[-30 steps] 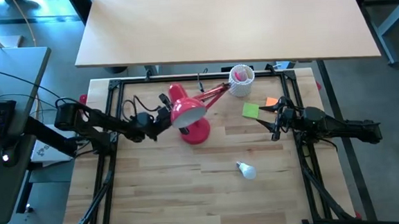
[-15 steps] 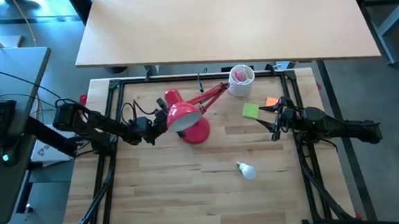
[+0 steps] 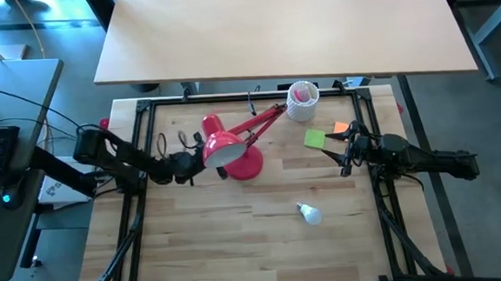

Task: Screw lightbulb
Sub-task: Insert the white lightbulb into the red lamp

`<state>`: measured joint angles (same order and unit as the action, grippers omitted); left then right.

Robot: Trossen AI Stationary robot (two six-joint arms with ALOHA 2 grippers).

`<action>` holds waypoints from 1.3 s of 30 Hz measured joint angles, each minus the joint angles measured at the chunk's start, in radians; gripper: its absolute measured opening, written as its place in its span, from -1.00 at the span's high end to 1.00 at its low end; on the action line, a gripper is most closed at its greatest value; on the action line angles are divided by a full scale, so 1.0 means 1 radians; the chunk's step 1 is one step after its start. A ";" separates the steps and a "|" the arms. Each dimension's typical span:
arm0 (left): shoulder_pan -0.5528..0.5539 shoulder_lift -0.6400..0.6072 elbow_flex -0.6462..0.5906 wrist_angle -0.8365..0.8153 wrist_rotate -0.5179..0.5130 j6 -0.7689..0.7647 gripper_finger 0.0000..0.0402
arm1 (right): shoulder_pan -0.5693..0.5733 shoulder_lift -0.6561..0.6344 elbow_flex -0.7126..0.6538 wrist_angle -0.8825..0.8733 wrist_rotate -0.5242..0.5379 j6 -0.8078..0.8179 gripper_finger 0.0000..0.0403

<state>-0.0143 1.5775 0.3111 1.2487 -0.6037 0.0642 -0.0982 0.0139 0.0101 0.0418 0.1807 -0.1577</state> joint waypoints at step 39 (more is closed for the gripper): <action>-0.364 -0.252 0.258 -0.887 -0.120 -0.210 0.35 | 0.000 0.006 0.000 0.000 -0.005 0.000 -0.23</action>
<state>-0.3782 1.3256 0.5694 0.3618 -0.7240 -0.1459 -0.0986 0.0196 0.0101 0.0414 0.1755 -0.1577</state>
